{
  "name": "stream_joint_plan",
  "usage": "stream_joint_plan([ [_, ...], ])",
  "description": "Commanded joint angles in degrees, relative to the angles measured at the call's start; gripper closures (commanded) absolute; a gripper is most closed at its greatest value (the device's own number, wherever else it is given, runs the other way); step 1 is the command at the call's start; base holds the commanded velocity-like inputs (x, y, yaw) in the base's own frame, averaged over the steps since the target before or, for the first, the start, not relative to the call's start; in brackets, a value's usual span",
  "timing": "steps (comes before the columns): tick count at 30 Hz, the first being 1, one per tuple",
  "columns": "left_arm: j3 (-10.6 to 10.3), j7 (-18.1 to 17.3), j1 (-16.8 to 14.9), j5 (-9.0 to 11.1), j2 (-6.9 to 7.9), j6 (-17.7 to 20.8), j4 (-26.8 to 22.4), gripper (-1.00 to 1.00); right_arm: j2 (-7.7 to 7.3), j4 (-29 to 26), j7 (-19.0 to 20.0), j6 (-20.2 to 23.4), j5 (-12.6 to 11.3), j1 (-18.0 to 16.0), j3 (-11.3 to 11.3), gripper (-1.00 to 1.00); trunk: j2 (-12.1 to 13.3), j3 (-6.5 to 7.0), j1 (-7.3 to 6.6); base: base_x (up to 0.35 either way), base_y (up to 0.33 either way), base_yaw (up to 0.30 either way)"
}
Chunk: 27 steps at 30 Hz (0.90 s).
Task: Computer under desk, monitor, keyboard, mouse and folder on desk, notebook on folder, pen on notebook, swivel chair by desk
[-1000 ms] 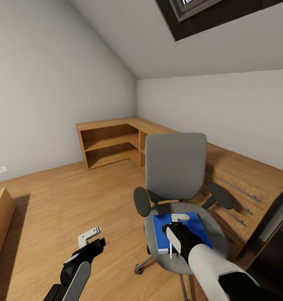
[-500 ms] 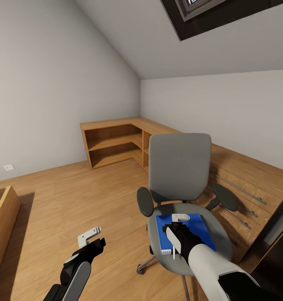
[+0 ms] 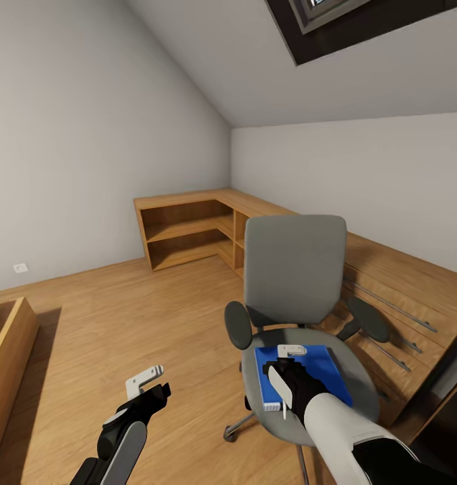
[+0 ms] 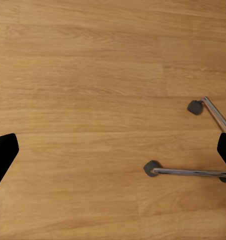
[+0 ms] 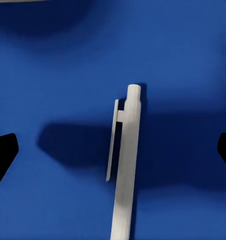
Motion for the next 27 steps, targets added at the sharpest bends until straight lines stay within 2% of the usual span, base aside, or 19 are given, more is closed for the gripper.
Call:
stream_joint_plan([
  [1, -0.06, 0.47, -0.03, 0.43, 0.01, 0.11, -0.08, -1.00, 0.00, -0.09, -0.46, 0.25, -0.55, -0.03, 0.37, -1.00, -0.03, -0.06, -0.01, 0.000, 0.000, 0.040],
  [27, -0.11, 0.47, -0.05, 0.43, 0.01, 0.09, -0.08, -1.00, 0.00, -0.12, -0.47, 0.25, -0.52, -0.03, 0.29, -1.00, -0.03, -0.06, -0.01, 0.000, 0.000, 0.004],
])
